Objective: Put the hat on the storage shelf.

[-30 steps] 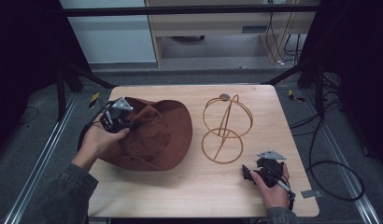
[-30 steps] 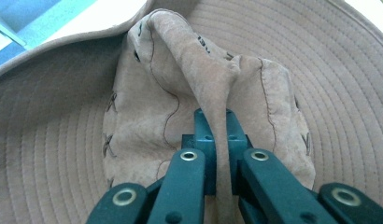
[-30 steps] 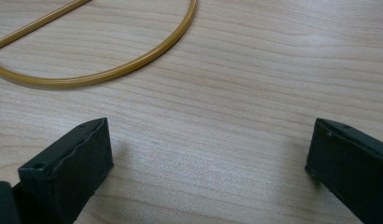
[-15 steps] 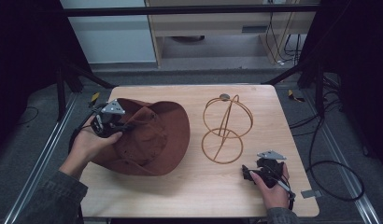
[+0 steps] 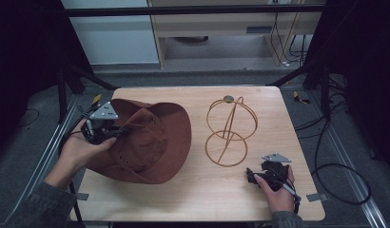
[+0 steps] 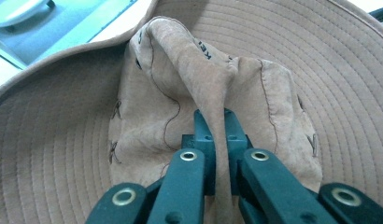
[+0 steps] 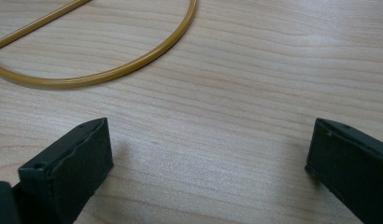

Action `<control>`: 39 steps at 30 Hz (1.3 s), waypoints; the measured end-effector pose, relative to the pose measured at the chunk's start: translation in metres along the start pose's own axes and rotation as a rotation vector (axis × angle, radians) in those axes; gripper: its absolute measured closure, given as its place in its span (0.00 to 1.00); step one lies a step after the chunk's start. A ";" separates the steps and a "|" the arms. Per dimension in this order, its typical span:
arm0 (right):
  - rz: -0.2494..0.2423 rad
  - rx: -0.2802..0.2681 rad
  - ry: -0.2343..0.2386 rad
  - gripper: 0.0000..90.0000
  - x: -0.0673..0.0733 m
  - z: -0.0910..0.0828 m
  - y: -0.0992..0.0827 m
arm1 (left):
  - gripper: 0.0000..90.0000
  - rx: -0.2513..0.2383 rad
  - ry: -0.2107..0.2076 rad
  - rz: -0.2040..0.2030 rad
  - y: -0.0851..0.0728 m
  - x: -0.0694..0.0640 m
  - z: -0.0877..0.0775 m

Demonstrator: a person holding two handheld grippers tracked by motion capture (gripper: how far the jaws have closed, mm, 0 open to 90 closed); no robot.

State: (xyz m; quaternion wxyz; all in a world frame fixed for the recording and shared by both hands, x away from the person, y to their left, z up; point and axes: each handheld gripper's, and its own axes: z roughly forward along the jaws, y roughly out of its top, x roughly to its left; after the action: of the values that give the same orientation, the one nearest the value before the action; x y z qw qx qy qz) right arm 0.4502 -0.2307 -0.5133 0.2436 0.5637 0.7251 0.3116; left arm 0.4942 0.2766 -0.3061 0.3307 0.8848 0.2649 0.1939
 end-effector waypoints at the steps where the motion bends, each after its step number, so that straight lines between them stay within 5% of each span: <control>1: 0.001 0.000 0.000 0.00 0.000 0.000 0.000 | 0.98 -0.004 0.000 -0.001 -0.001 0.000 0.000; 20: 0.001 0.000 0.000 0.00 0.000 0.000 0.000 | 0.98 -0.066 0.016 0.003 0.001 0.004 -0.032; 39: 0.000 0.000 0.000 0.00 0.000 0.000 0.000 | 0.98 -0.102 0.006 0.032 0.021 0.001 -0.052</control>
State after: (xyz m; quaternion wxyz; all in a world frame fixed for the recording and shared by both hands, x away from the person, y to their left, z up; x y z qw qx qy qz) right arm 0.4502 -0.2307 -0.5133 0.2436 0.5636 0.7253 0.3116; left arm 0.4751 0.2892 -0.2544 0.3713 0.8704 0.2415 0.2151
